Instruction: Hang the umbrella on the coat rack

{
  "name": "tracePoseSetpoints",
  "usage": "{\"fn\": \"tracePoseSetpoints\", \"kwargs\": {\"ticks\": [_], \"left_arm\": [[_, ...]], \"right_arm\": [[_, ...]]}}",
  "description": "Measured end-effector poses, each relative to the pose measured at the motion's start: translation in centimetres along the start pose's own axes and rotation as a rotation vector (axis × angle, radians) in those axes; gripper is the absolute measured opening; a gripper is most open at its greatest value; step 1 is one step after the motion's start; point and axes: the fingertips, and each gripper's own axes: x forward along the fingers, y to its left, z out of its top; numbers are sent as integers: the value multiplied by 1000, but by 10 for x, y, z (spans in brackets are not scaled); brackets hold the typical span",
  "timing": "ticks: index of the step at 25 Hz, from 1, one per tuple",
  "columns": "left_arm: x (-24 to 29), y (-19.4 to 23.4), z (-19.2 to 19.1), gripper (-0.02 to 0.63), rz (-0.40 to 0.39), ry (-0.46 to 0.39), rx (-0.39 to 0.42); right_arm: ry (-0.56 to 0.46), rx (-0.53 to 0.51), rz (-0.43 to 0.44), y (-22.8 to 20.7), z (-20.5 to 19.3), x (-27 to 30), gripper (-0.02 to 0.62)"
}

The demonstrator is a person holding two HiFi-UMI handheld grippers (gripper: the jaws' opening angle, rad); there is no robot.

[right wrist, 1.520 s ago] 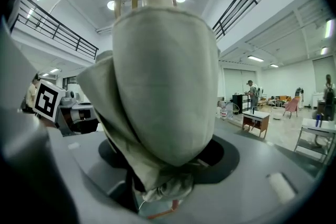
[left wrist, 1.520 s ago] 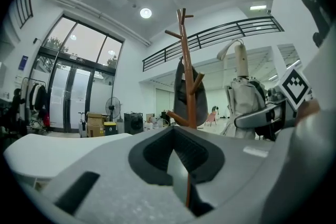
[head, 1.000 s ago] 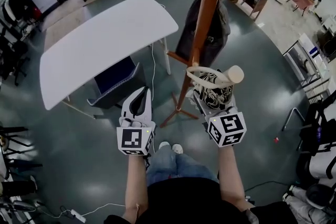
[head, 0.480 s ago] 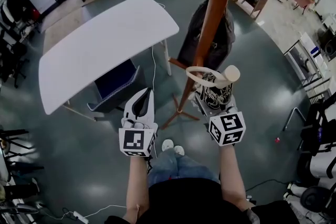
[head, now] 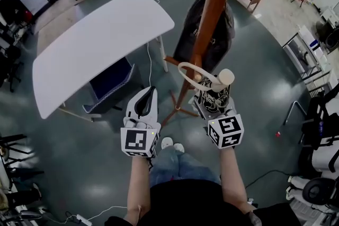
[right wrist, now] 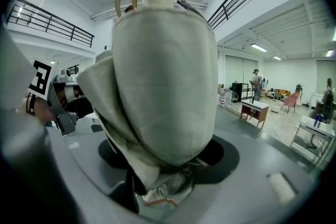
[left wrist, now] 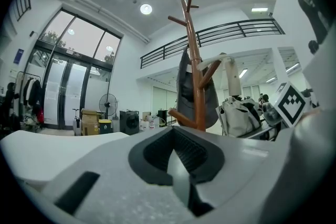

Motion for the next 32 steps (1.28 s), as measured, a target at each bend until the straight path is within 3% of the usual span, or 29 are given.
{"fn": "tracePoseSetpoints", "kwargs": {"ticks": [20,32], "left_arm": [[18,-13,-25,8,-76,-2,-4],[17,-40,-106,8,-126,20,-11]], "right_arm": [[88,84,-71,-10,-65,17,304],[56,43,-104,-14,-128,30,305]]}}
